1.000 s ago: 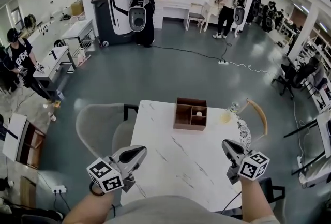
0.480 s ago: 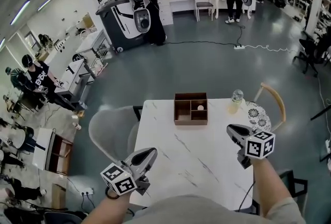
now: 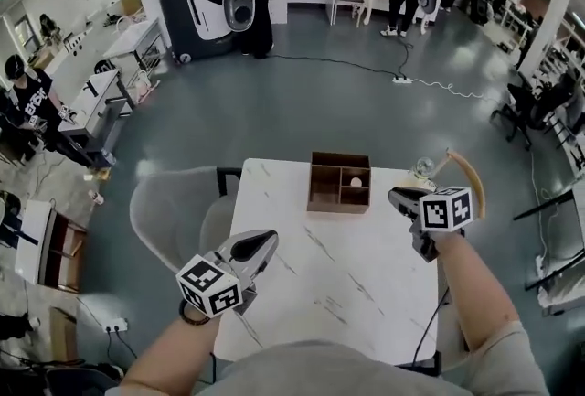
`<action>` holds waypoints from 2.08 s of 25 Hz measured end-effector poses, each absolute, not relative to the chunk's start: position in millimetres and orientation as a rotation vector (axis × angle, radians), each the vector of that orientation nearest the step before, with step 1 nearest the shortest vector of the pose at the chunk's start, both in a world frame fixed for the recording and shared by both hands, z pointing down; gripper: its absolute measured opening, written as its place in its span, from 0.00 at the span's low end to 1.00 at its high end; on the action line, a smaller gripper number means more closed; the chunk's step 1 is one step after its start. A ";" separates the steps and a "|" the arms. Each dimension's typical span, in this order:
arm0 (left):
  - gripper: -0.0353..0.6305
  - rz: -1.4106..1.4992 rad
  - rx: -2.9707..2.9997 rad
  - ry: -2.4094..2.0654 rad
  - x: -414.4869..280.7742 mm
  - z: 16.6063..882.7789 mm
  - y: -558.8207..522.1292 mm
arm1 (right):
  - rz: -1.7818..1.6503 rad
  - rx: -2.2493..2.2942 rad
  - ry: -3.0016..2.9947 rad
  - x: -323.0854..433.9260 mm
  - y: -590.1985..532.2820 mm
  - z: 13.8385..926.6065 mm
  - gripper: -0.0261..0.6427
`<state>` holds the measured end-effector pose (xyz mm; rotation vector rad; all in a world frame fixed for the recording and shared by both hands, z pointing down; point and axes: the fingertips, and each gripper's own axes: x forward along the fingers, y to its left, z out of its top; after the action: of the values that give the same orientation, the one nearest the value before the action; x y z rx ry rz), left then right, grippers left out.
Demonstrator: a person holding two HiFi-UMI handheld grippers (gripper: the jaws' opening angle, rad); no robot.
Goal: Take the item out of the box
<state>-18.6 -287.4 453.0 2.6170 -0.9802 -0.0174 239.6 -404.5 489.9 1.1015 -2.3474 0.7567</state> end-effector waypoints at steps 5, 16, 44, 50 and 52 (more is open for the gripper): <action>0.06 -0.070 2.621 -0.990 -33.7 455.2 -299.2 | 0.798 1.035 -2.159 218.9 -450.4 512.4 0.11; 0.06 -0.147 2.581 -1.022 -55.2 483.5 -315.0 | 0.978 1.037 -1.782 204.5 -518.8 578.3 0.24; 0.06 -0.231 2.487 -1.025 -86.6 534.2 -325.5 | 1.057 1.117 -1.295 215.9 -529.3 674.7 0.36; 0.06 -0.240 2.474 -1.021 -86.7 540.6 -327.2 | 1.057 1.127 -1.266 217.0 -529.7 684.8 0.29; 0.06 -0.240 2.471 -1.017 -86.3 542.9 -327.9 | 1.039 1.124 -1.250 218.4 -530.8 687.4 0.27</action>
<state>-86.3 -327.9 542.9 2.4706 -1.0167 -0.2402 218.4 -530.8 687.4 1.1239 -1.2497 1.0390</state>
